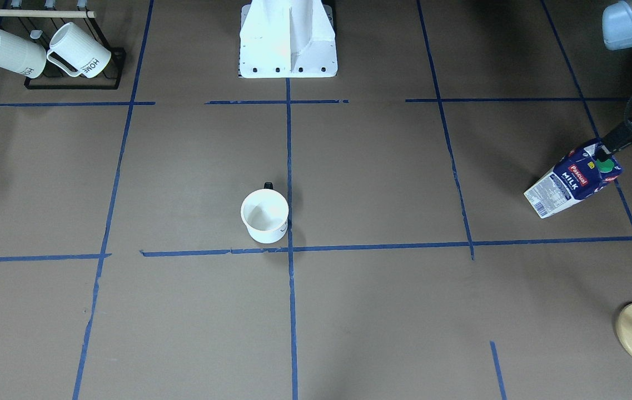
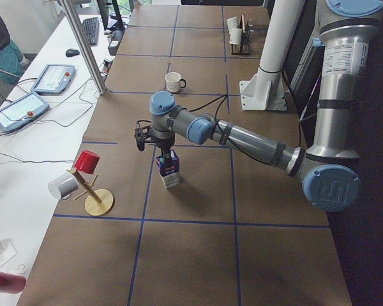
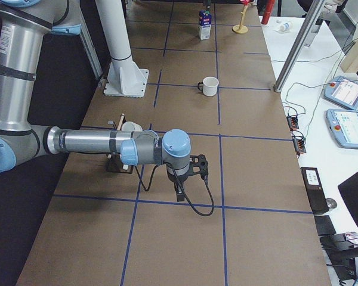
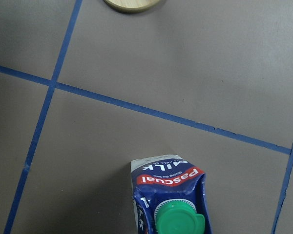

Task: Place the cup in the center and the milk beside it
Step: 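Lower the left gripper onto the milk carton top and grasp it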

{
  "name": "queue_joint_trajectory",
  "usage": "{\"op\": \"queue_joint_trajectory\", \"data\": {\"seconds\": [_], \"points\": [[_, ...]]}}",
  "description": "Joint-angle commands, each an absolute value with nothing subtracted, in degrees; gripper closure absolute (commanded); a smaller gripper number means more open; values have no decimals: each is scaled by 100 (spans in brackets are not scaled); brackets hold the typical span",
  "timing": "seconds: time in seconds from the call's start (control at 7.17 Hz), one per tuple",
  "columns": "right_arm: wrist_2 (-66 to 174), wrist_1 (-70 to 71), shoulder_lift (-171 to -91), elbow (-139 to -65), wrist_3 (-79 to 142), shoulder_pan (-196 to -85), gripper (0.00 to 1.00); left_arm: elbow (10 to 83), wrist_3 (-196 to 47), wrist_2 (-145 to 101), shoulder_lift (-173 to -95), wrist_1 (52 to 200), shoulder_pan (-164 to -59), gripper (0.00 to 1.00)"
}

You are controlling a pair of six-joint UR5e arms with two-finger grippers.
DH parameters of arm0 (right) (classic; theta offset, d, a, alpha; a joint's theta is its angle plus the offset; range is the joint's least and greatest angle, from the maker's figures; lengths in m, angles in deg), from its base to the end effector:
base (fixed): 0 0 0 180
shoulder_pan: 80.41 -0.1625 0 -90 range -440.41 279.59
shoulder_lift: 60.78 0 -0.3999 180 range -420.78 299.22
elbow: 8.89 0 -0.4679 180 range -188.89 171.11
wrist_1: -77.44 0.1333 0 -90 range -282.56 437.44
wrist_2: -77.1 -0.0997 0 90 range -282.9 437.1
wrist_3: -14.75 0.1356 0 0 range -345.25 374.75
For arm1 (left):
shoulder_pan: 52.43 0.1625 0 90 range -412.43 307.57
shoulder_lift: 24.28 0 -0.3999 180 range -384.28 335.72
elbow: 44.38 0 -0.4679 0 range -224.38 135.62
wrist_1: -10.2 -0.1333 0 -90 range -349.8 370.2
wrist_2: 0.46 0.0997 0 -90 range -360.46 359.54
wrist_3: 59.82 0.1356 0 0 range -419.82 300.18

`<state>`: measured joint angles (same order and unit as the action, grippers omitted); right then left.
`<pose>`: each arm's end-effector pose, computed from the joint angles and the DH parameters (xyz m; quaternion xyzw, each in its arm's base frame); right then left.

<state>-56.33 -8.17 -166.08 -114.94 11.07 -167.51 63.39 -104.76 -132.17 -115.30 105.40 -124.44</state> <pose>0.0162 -0.4719 0.6312 0.0442 -0.3693 -0.0698 0.9256 0.1389 -0.5672 0.4636 -0.0161 0.3984 -0.1410 0.9062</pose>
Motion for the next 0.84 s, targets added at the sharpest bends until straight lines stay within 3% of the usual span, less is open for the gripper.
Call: {"op": "queue_joint_trajectory", "data": {"seconds": [0.0, 0.7], "points": [[-5632, -817, -16608, -11489, 1106, -16751, 1, 6303, -10499, -13177, -11542, 10548, -12292, 0], [-5632, -817, -16617, -11489, 1097, -16751, 1, 6057, -10508, -13002, -11603, 10583, -12055, 0]]}}
